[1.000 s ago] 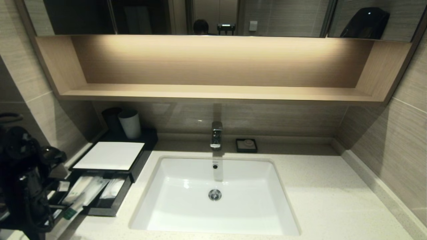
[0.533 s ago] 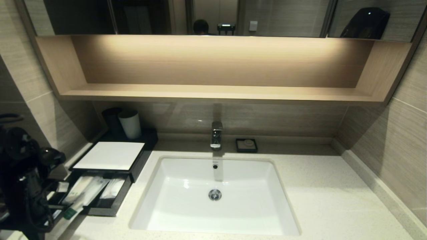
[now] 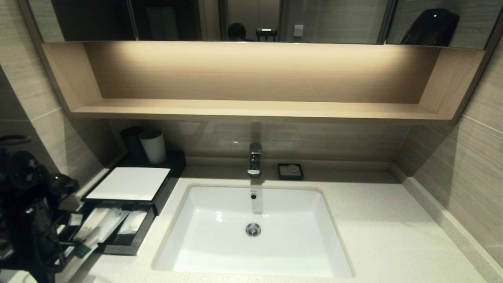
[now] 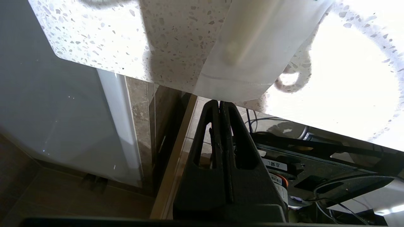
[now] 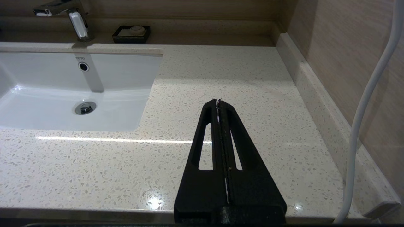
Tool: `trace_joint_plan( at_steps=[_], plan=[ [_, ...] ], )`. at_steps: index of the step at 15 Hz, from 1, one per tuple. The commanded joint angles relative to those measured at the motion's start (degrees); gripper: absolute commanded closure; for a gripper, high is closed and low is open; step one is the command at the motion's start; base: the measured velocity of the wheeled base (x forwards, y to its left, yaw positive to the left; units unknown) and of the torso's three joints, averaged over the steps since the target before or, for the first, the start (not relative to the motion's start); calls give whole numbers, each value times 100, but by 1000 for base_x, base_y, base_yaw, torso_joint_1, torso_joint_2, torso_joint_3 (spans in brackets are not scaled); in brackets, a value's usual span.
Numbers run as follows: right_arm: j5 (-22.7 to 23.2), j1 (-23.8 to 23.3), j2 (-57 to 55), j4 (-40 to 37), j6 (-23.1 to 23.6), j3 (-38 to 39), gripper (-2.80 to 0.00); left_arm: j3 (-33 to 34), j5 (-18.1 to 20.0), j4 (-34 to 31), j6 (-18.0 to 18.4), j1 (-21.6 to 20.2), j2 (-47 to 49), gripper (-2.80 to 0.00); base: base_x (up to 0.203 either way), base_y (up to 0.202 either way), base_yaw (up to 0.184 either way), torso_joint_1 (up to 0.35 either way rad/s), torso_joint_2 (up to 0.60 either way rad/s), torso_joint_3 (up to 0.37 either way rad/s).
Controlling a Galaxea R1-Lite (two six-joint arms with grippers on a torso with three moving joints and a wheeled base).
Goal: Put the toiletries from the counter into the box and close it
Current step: Place the bathroom toiletry into the drawer
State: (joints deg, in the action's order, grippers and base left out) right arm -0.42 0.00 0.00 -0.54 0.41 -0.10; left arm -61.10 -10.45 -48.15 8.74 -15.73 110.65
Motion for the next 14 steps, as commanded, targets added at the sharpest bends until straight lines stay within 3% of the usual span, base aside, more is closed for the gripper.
trace_joint_plan(
  at_steps=[1, 14],
  plan=[
    [-2, 0, 9, 1, 2, 1, 0, 2, -1, -9, 5, -1, 45, 0, 0, 0, 0, 0, 0, 0],
    [-2, 0, 9, 1, 2, 1, 0, -139, 8, 243, 5, 131, 141, 0, 0, 0, 0, 0, 0, 0]
  ],
)
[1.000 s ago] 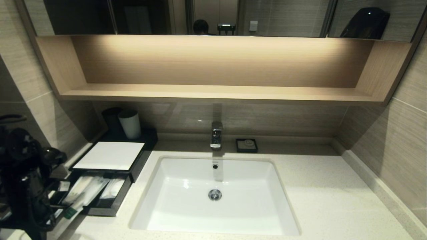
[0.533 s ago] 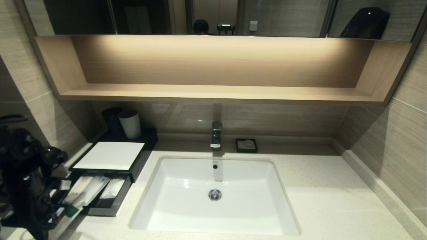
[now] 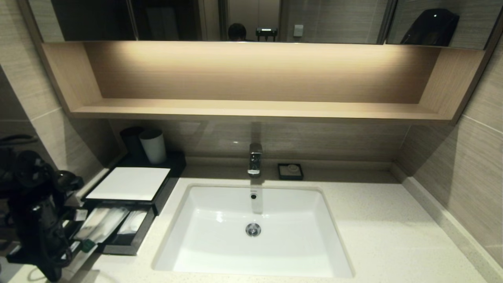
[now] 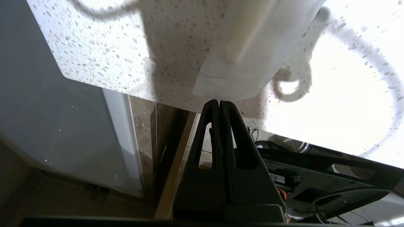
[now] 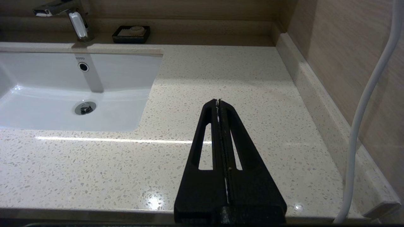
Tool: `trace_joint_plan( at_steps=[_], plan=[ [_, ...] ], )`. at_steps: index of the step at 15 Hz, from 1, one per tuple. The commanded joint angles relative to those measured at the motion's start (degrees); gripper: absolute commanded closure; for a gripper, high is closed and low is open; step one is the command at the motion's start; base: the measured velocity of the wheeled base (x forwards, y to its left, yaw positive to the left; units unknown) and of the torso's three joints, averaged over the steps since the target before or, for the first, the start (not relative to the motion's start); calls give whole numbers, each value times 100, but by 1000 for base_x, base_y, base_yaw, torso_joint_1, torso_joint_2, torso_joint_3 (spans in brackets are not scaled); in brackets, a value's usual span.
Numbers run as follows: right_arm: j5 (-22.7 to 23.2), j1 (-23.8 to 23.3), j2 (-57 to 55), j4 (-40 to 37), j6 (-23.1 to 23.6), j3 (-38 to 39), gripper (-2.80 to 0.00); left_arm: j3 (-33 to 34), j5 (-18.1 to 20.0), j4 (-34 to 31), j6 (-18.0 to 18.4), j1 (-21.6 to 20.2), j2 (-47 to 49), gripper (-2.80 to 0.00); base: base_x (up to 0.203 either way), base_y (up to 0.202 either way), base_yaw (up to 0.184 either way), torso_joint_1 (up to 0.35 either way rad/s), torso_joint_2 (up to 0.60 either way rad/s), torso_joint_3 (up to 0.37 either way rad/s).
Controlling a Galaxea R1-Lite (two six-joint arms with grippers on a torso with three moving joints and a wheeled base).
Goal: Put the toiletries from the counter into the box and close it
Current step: Place the bathroom toiletry into the drawer
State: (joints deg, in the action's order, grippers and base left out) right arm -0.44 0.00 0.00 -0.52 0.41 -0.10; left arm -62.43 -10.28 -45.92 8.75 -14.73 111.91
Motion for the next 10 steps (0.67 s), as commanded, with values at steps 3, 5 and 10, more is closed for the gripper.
trace_joint_plan(
  at_steps=[3, 5, 10],
  plan=[
    [0, 0, 9, 0, 2, 1, 0, -38, 72, 87, 4, 93, 30, 0, 0, 0, 0, 0, 0, 0],
    [0, 0, 9, 0, 2, 1, 0, -77, 170, 86, 1, 110, 62, 0, 0, 0, 0, 0, 0, 0],
    [0, 0, 9, 0, 2, 1, 0, -138, 176, 196, -4, 111, 155, 0, 0, 0, 0, 0, 0, 0]
  ],
)
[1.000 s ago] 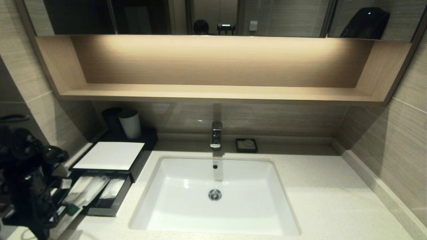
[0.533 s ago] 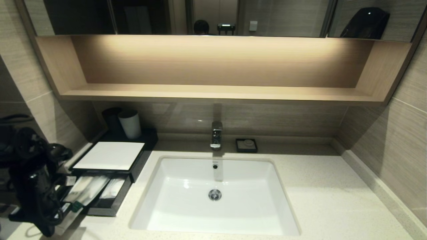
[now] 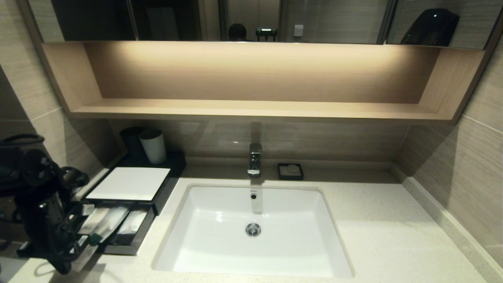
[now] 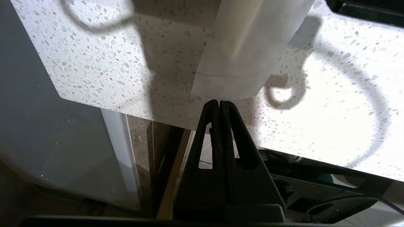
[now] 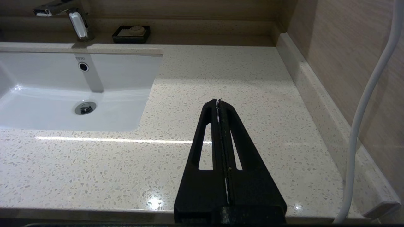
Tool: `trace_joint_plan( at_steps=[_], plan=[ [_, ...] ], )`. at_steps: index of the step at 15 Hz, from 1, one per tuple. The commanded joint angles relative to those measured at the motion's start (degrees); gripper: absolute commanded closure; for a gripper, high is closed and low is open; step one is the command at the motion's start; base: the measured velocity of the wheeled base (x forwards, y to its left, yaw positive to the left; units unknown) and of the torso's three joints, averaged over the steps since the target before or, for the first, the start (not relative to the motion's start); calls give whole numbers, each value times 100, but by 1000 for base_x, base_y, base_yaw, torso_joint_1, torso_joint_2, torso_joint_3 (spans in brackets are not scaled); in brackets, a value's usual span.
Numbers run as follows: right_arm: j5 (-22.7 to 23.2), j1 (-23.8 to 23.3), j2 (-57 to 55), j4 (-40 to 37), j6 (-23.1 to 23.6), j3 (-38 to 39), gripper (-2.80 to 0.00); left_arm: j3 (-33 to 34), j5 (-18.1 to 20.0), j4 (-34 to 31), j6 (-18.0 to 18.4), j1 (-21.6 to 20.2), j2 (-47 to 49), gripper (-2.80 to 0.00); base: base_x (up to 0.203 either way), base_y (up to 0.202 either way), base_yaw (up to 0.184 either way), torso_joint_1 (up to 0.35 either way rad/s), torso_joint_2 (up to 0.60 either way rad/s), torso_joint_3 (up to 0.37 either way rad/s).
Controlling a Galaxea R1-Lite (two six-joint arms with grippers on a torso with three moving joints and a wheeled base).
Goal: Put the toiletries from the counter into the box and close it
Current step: Place the bathroom toiletry into the drawer
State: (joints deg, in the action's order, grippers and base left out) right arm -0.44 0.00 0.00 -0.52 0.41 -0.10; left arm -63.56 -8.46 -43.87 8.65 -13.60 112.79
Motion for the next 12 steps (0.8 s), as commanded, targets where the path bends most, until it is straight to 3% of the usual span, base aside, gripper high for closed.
trace_joint_plan(
  at_steps=[1, 12],
  plan=[
    [0, 0, 9, 0, 3, 1, 0, -81, -7, 9, -2, -2, 85, 0, 0, 0, 0, 0, 0, 0],
    [0, 0, 9, 0, 11, 1, 0, -297, 11, 257, -30, 112, 243, 0, 0, 0, 0, 0, 0, 0]
  ],
)
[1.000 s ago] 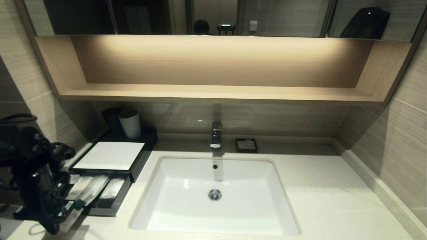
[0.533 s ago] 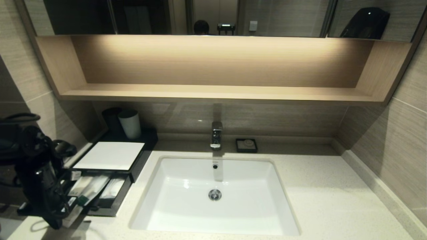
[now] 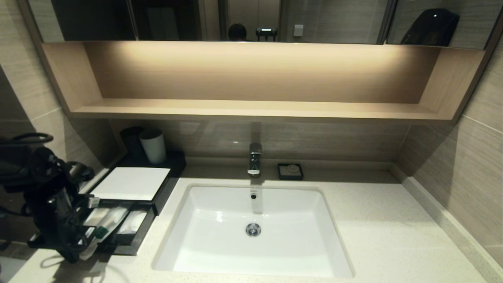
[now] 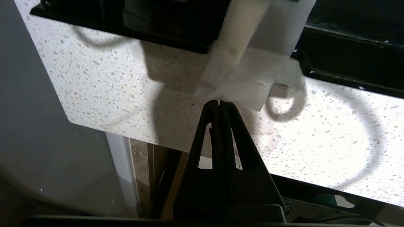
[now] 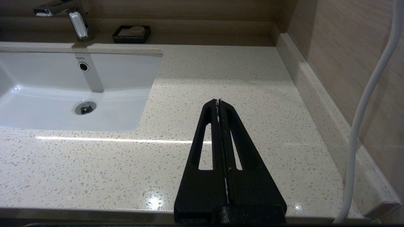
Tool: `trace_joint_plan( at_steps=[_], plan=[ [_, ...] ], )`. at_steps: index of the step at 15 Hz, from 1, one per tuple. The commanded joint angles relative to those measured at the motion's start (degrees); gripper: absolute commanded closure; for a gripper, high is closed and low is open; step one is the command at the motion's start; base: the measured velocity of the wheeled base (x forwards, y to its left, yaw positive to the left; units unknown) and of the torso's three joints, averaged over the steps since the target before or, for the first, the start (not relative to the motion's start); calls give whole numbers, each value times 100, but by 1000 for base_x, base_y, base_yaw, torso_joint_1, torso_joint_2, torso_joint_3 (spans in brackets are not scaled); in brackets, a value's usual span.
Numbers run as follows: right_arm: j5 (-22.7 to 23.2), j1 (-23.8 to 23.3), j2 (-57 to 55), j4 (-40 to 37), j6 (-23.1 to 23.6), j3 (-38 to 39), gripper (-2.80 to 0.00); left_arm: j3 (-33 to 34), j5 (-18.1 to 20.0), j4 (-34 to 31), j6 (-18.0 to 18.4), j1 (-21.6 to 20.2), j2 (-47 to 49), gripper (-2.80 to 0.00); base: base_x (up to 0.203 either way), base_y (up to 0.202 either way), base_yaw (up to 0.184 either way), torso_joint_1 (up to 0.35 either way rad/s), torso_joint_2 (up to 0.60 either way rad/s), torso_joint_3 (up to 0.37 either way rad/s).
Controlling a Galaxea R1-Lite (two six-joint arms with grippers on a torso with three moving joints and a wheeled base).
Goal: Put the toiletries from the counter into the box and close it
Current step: Place the bathroom toiletry into the drawer
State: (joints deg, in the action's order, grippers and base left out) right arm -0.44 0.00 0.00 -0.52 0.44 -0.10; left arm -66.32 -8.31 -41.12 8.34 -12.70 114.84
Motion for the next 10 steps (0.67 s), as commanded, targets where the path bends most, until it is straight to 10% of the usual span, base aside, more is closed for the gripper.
trace_joint_plan(
  at_steps=[1, 10],
  plan=[
    [0, 0, 9, 0, 0, 1, 0, -39, -4, -19, 1, 48, 39, 0, 0, 0, 0, 0, 0, 0],
    [0, 0, 9, 0, 0, 1, 0, -197, -4, 110, -8, 110, 100, 0, 0, 0, 0, 0, 0, 0]
  ],
)
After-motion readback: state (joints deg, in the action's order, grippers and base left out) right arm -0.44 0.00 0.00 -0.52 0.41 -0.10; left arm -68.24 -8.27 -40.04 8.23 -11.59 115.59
